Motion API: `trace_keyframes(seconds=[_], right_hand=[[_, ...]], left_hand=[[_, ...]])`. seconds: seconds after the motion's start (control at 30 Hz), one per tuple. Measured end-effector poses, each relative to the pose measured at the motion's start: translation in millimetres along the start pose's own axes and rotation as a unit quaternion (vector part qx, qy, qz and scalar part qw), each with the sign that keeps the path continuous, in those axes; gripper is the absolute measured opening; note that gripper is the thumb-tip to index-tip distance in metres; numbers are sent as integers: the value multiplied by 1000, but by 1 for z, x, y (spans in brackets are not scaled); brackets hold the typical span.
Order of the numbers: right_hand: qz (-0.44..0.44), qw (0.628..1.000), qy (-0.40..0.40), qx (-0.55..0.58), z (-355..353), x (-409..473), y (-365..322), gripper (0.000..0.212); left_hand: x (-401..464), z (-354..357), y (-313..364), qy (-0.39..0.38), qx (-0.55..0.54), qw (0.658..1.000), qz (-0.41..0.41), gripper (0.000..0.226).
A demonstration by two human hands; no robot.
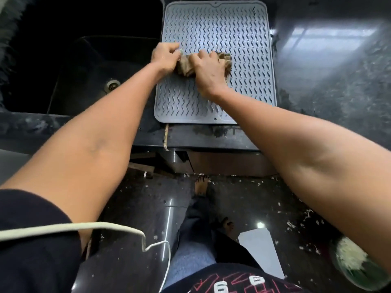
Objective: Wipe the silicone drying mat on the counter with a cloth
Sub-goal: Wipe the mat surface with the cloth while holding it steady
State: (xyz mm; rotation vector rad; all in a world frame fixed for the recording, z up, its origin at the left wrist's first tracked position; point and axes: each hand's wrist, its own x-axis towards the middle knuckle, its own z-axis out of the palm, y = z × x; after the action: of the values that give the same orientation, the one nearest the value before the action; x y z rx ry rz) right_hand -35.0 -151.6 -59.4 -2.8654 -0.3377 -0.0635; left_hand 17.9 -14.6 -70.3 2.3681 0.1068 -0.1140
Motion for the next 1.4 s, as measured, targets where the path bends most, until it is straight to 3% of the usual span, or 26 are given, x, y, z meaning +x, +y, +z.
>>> trace_keyframes(seconds=[0.13, 0.23, 0.33, 0.5, 0.6, 0.73, 0.83, 0.93, 1.03, 1.13, 1.2, 1.33, 1.4], right_hand=[[-24, 998, 61, -13, 11, -38, -16, 40], [-61, 992, 112, 4, 16, -78, -20, 35], [-94, 985, 137, 35, 16, -116, -23, 22], [-102, 991, 71, 60, 2, -117, -24, 26], [-68, 990, 49, 116, -7, -103, -22, 16], [50, 966, 90, 239, -16, -61, -20, 10], [93, 950, 125, 270, -22, 0, -27, 23], [99, 961, 142, 215, -22, 65, -25, 33], [114, 973, 156, 128, -16, 126, -13, 46], [102, 977, 182, 51, -12, 171, -3, 54], [88, 983, 158, 13, -4, 195, 3, 52], [18, 999, 21, -40, 21, 213, 5, 45], [-2, 998, 28, -59, 27, 212, 6, 43]], left_hand=[[-15, 0, 3, -33, 43, 999, 1, 23], [-18, 4, 8, -30, 60, 998, -4, 36], [-19, 7, 7, -26, 67, 997, -1, 34], [-18, 7, 6, -34, 54, 998, -5, 35], [-17, 5, 4, -10, 35, 999, -13, 15], [-7, -7, 8, 64, 31, 997, -10, 27], [20, -21, 10, 108, 22, 994, -11, 26], [51, -28, 12, 116, 6, 993, -23, 23], [91, -28, 14, 126, -81, 987, -56, 19], [123, -31, 15, 123, -47, 990, -39, 22], [140, -33, 18, 117, -8, 993, -30, 21], [165, -41, 18, 144, 28, 987, -68, 27], [173, -43, 20, 146, 28, 986, -76, 24]])
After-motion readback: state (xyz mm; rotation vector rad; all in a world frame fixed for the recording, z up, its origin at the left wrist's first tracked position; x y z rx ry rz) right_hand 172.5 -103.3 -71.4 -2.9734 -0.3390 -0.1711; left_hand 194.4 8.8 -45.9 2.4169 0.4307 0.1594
